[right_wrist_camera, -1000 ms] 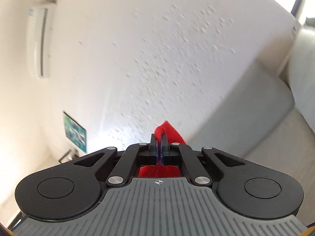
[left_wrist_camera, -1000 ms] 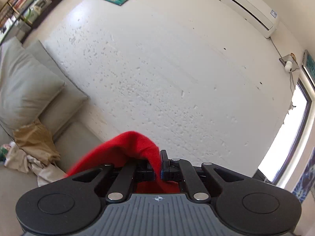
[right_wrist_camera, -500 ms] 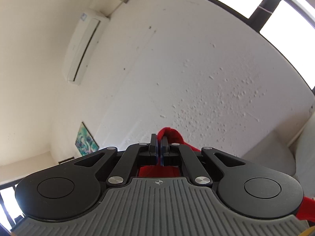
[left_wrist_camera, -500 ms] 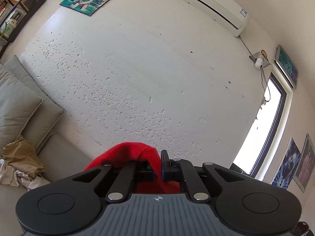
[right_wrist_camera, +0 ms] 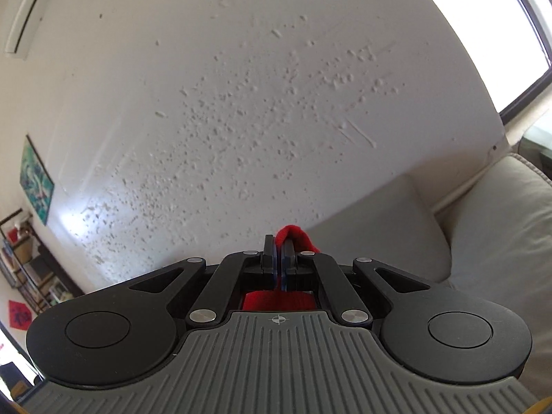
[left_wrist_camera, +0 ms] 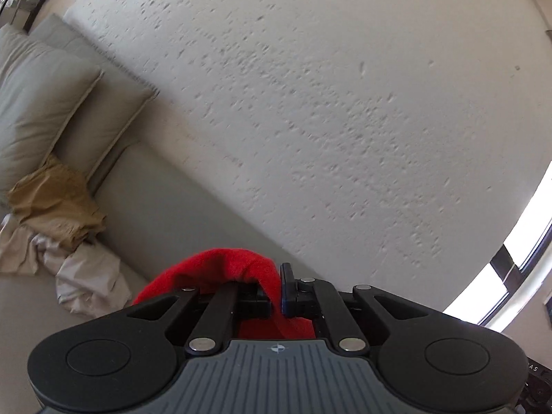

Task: Fold clothes
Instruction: 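Lift the red shirt high with both grippers and shake it out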

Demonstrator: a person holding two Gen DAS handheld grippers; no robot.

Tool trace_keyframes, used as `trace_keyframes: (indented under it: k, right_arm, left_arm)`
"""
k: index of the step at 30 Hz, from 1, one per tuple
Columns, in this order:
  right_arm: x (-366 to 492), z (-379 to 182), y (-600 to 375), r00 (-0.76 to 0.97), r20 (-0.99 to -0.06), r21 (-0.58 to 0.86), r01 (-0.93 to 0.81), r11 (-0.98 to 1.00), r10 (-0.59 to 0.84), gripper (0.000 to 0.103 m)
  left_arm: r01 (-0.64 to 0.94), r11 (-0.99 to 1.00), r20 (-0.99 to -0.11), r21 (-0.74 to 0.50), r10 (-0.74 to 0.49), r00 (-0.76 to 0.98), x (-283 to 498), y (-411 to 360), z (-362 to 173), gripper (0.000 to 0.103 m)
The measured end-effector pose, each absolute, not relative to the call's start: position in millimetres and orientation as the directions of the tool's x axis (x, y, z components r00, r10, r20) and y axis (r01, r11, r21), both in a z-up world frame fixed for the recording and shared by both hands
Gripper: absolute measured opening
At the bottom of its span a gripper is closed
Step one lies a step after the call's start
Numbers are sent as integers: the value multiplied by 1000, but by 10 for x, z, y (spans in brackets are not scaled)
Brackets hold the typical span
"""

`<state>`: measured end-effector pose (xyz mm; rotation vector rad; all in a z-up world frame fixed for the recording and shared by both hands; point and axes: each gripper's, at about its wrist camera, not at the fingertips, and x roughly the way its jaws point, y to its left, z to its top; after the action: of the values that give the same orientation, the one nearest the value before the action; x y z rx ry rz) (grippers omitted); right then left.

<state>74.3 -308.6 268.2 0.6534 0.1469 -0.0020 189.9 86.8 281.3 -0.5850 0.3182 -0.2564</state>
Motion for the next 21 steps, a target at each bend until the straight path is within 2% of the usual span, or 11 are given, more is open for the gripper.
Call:
trace_keyframes:
  k: [3,5,9,16,21]
  right_arm:
    - [678,3002,-3044,1000,-6,564,-6,826,11,2]
    - [599,2863,-3072,1000,-13,570,-4,821,14,2]
    - [451,2543,-3122,999,-38,584,5,812,22,2]
    - [350,635,-3015,912,-406,629,230,743,61,2]
    - [13,-246,-2951,822,-565,593,346,727,70,2]
  left_arm:
    - [249,809,-81,-533,-342,936,1766,874,3105,4]
    - [262,802,-91,-536,-364,927,1745,913,3085,5]
    - [235,803,-207,-548,-402,892,1731,926,2480,5]
    - [73,827,-441,-558,-370,818,1400,940,829,4]
    - [-52,853,-605,-519,-323,728,1124,1004,-39,4]
